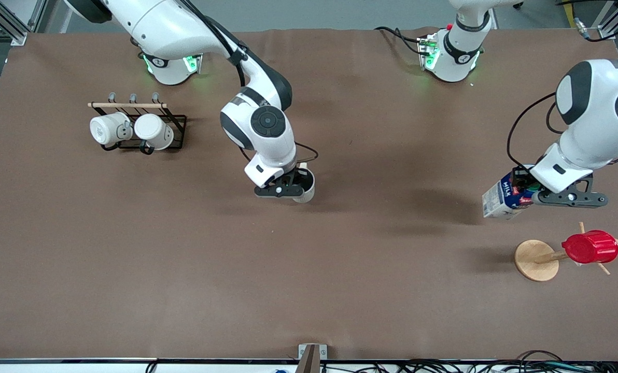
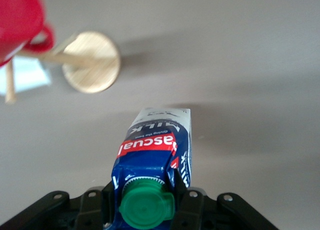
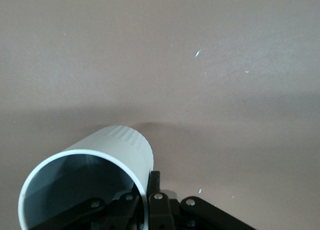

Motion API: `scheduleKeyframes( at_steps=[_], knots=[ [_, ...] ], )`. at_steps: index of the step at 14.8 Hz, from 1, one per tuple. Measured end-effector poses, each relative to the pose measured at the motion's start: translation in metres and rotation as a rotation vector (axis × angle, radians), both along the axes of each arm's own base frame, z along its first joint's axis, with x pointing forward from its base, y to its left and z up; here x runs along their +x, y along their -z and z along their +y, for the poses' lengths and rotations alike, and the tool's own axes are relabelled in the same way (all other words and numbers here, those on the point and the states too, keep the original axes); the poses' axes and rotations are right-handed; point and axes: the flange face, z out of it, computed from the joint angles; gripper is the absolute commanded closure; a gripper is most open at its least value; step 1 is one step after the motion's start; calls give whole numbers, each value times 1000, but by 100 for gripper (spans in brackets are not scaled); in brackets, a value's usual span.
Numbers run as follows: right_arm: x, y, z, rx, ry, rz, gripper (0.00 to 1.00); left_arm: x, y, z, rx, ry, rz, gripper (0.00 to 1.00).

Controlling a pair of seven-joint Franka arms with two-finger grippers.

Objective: Place cup and milk on table
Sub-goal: 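Carry the mug and milk toward the table middle with both grippers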

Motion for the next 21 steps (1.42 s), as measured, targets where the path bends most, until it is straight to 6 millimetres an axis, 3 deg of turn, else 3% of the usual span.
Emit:
scheduleKeyframes(
  at_steps=[2, 5, 6, 8, 9, 12, 15, 17, 19, 21],
  knots=[
    [-3, 9, 4, -7, -16, -2, 90, 0, -13, -39, -44, 41, -12, 99],
    [-7, 17, 7, -10, -24, 5, 86, -10, -9, -107, -75, 43, -3, 99],
    [-7, 20, 8, -4, -26, 2, 70, -15, -5, -132, -87, 32, 5, 99],
    [-12, 28, 11, 9, -39, -9, 10, -23, 6, -184, -110, 6, 26, 100],
    [-14, 33, 12, 10, -44, -10, 0, -29, 13, -211, -120, -11, 39, 100],
    [-15, 36, 12, 12, -46, -11, 0, -46, 37, -283, -97, -61, 51, 100],
    [-11, 34, 7, 8, -38, -12, 0, -53, 58, -324, -96, -94, 70, 100],
    [5, 12, -11, -21, -5, -13, 0, -56, 67, -338, -100, -92, 85, 100],
    [33, -46, -47, -38, 62, -51, 0, -60, 74, -347, -98, -82, 96, 100],
    [57, -120, -102, -48, 155, -92, 0, -66, 78, -355, -95, -86, 103, 100]
  ],
)
